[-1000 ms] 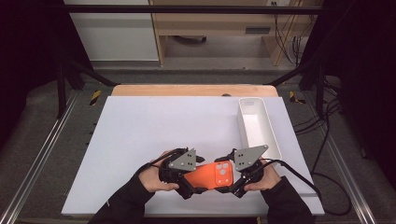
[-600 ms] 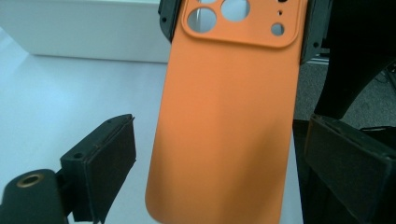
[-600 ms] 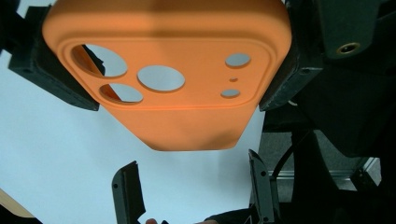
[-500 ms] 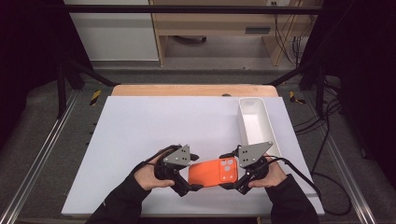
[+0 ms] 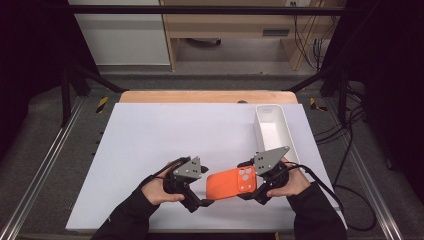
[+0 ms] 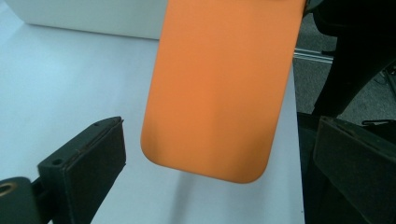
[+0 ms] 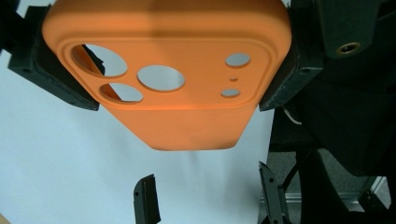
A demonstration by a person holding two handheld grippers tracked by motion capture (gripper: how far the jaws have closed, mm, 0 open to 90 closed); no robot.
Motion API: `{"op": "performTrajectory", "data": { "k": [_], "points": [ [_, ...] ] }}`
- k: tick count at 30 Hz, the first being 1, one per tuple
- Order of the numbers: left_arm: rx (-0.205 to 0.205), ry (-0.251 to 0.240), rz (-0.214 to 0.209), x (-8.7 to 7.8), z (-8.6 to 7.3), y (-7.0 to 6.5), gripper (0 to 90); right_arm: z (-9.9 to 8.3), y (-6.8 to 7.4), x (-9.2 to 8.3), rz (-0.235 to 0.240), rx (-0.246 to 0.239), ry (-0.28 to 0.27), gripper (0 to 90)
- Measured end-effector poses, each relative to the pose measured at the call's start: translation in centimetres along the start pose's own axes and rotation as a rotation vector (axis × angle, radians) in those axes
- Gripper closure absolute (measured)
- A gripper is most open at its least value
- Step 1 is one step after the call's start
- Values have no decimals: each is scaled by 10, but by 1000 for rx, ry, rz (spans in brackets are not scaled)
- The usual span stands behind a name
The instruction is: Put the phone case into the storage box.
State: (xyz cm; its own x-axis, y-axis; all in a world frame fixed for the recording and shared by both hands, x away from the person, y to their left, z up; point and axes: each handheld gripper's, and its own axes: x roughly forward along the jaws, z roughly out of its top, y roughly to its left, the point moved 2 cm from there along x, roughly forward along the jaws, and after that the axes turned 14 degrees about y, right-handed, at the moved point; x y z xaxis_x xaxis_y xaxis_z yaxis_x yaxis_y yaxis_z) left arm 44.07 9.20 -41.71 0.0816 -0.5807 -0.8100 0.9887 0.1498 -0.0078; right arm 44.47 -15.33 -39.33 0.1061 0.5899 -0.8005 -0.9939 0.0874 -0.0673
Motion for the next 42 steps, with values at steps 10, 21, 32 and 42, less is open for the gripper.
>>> {"op": "performTrajectory", "data": {
  "k": [10, 21, 32, 42],
  "points": [
    [5, 28, -11, 7, -4, 0, 7, 9, -3, -1, 7, -14, 89, 160],
    [24, 45, -15, 10, -6, -2, 6, 20, -4, -3, 12, -33, 170, 160],
    [29, 69, -11, 12, -5, -2, 7, 34, -5, -1, 19, -49, 243, 160],
    [41, 89, -8, 12, -2, -2, 6, 45, -4, 0, 27, -64, 283, 160]
  ]
}}
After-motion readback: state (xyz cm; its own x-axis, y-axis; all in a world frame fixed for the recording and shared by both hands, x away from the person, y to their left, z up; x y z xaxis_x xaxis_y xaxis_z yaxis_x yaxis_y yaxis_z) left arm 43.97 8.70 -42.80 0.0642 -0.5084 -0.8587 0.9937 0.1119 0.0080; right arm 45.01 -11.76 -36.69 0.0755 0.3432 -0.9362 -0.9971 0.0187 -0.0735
